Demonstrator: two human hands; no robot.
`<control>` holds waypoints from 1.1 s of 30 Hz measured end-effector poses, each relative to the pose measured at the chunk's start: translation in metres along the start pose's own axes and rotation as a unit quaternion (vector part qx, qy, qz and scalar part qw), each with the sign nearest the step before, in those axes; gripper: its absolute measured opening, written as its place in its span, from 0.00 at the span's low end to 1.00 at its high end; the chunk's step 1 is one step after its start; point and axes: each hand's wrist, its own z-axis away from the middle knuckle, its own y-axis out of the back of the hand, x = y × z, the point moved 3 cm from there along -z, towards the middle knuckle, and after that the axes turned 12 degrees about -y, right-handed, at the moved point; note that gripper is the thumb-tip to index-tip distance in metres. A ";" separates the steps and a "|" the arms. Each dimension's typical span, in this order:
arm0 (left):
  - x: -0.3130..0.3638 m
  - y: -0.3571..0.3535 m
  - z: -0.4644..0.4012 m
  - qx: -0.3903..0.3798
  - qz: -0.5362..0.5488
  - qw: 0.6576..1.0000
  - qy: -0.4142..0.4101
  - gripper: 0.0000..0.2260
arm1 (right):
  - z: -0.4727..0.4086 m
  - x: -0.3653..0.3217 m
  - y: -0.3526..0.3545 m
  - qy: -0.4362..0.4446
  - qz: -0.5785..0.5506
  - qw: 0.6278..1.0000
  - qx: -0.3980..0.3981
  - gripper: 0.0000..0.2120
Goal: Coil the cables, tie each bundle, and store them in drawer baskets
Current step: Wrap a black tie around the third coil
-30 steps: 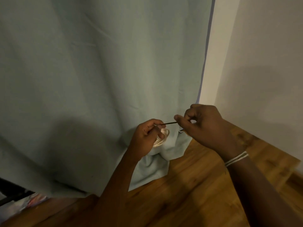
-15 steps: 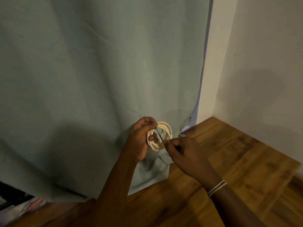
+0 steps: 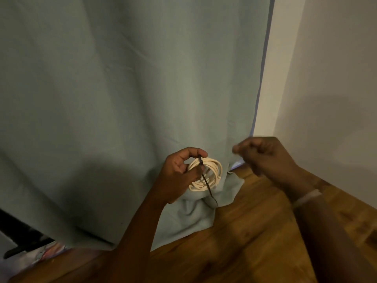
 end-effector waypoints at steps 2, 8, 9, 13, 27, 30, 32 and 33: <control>0.005 -0.006 0.000 -0.039 -0.009 0.999 -0.013 0.12 | -0.014 0.006 -0.017 -0.001 -0.055 0.998 -0.006 0.08; 0.009 -0.018 0.002 -0.091 -0.128 0.978 -0.136 0.10 | -0.020 0.031 -0.056 -0.079 -0.225 0.930 -0.278 0.10; 0.009 -0.019 0.003 -0.096 -0.149 0.972 -0.154 0.09 | -0.019 0.034 -0.056 -0.092 -0.250 0.917 -0.298 0.12; 0.003 -0.021 0.009 -0.083 -0.212 0.957 -0.178 0.09 | -0.017 0.040 -0.058 -0.125 -0.281 0.887 -0.345 0.19; -0.003 -0.027 0.014 -0.098 -0.194 0.960 -0.178 0.14 | -0.025 0.044 -0.034 -0.024 -0.151 0.933 -0.327 0.11; -0.002 -0.025 0.015 -0.128 -0.198 0.959 -0.157 0.15 | -0.030 0.030 -0.021 0.019 -0.021 0.959 -0.282 0.06; -0.002 -0.023 0.014 -0.135 -0.175 0.965 -0.139 0.14 | -0.034 0.022 -0.013 0.039 0.056 0.965 -0.253 0.06; -0.002 -0.023 0.014 -0.134 -0.167 0.968 -0.132 0.13 | -0.035 0.018 -0.012 0.050 0.094 0.964 -0.245 0.06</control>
